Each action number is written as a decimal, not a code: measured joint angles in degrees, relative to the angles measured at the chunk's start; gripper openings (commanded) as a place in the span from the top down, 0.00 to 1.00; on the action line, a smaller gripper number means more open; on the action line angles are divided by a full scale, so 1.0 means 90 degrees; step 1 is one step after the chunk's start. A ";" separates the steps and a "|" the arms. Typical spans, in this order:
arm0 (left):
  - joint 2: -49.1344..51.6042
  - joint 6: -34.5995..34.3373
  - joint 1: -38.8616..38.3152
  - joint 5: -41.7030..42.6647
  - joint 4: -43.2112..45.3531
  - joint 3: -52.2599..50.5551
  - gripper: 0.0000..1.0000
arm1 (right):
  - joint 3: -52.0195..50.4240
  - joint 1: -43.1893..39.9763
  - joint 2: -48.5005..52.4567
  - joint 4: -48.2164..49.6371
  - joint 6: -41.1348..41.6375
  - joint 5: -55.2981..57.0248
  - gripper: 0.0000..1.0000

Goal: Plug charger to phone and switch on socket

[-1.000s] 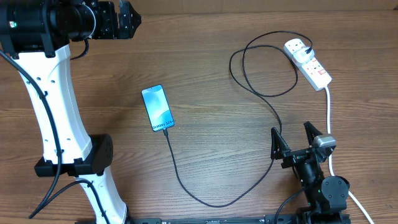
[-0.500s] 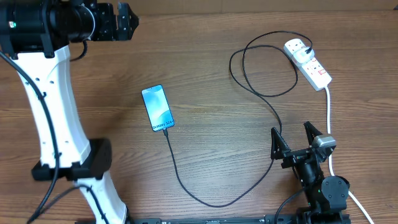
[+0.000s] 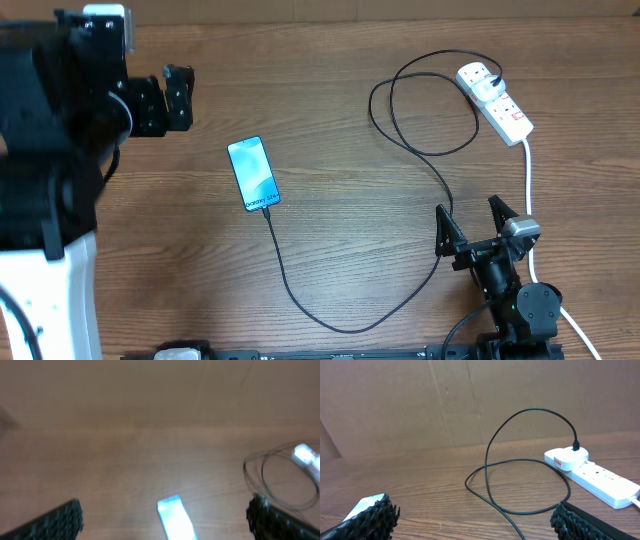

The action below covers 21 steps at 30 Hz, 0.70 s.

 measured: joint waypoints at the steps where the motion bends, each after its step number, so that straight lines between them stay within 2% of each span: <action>1: -0.0466 0.0002 0.0000 -0.0022 0.0680 -0.0760 0.01 | 0.0000 0.0000 0.0000 0.0002 0.0000 0.0002 0.00; 2: -0.0644 0.0005 0.0000 -0.0022 0.0930 -0.1044 0.00 | 0.0000 0.0002 0.0000 0.0015 -0.0002 0.0002 0.00; 3: -0.1090 0.0005 0.0000 -0.0041 0.1880 -0.1875 0.00 | 0.0000 0.0000 0.0000 0.0005 -0.0002 0.0002 0.00; 4: -0.1304 0.0005 0.0000 -0.0044 0.2225 -0.2256 0.00 | 0.0000 0.0000 0.0000 0.0015 -0.0002 0.0002 0.00; 5: -0.1644 0.0005 0.0000 -0.0056 0.2970 -0.2958 0.00 | 0.0000 0.0000 0.0000 0.0012 -0.0005 0.0002 0.00; 11: -0.3099 0.0051 0.0000 -0.0066 0.4981 -0.5603 0.00 | 0.0000 0.0002 0.0000 0.0002 0.0000 0.0002 0.00; 21: -0.5440 0.1069 0.0000 -0.0068 0.6914 -0.8580 0.00 | 0.0000 0.0000 0.0000 0.0007 0.0000 0.0000 0.00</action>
